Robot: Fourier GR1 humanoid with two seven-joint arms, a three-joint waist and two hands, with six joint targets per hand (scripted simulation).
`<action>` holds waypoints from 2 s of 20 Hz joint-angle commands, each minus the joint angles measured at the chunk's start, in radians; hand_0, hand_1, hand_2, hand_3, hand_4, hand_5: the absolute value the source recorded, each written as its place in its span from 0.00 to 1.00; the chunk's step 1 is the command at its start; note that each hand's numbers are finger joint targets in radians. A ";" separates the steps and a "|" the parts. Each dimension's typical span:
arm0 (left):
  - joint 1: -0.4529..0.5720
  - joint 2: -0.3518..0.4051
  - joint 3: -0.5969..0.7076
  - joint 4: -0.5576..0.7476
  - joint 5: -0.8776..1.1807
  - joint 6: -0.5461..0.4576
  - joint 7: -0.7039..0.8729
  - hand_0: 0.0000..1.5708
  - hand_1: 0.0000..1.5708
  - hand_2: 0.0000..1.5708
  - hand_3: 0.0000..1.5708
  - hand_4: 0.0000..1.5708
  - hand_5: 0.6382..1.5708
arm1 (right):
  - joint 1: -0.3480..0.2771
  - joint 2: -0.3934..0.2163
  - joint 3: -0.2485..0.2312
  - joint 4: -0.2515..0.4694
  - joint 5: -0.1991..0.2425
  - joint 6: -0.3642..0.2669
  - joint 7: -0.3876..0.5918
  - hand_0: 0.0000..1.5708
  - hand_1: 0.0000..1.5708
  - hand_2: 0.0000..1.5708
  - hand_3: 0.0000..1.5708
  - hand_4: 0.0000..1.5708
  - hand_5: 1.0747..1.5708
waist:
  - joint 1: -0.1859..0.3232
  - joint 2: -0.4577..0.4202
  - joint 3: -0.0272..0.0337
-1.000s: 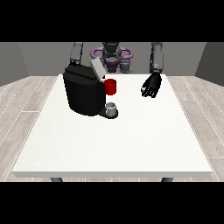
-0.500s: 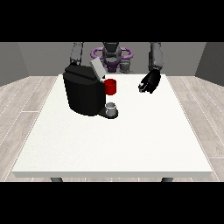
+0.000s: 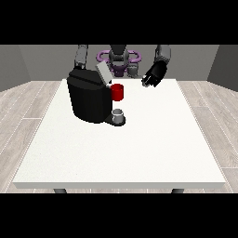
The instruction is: Insert the coffee pod into the coffee machine and close the lid
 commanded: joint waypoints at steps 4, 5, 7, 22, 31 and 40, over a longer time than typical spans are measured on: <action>-0.106 0.003 0.037 -0.017 0.000 -0.047 0.028 0.90 0.90 0.89 0.85 0.34 1.00 | -0.021 0.039 0.051 0.017 0.022 -0.046 -0.050 0.00 0.00 0.00 0.00 0.00 1.00 | -0.029 0.033 -0.0001; -0.102 0.009 0.041 -0.022 0.002 -0.077 0.044 0.91 0.91 0.89 0.85 0.35 1.00 | -0.019 0.008 0.023 0.009 0.010 0.011 -0.029 0.00 0.00 0.00 0.00 0.00 1.00 | -0.033 0.001 -0.0002; -0.163 -0.011 0.033 -0.033 -0.004 -0.087 0.082 0.85 0.85 0.86 0.84 0.38 1.00 | -0.056 0.007 0.017 0.003 0.007 0.009 -0.004 0.00 0.00 0.00 0.00 0.00 1.00 | -0.053 0.001 0.0000; -0.421 0.103 0.195 0.087 0.056 -0.151 0.202 0.77 0.77 0.81 0.80 0.31 1.00 | -0.157 -0.003 0.053 -0.178 -0.015 0.063 0.091 0.00 0.00 0.00 0.00 0.00 1.00 | -0.238 0.087 -0.0005; -0.494 0.092 0.204 0.106 0.043 -0.097 0.203 0.78 0.78 0.82 0.79 0.31 1.00 | -0.171 0.015 0.046 -0.175 0.002 0.024 0.024 0.00 0.00 0.00 0.00 0.11 1.00 | -0.248 0.205 0.0000; -0.514 0.083 0.183 0.111 0.037 -0.142 0.181 0.80 0.80 0.82 0.78 0.28 1.00 | -0.191 -0.024 -0.039 -0.115 -0.025 0.007 -0.011 0.00 0.00 0.00 0.00 0.06 1.00 | -0.191 0.229 0.0003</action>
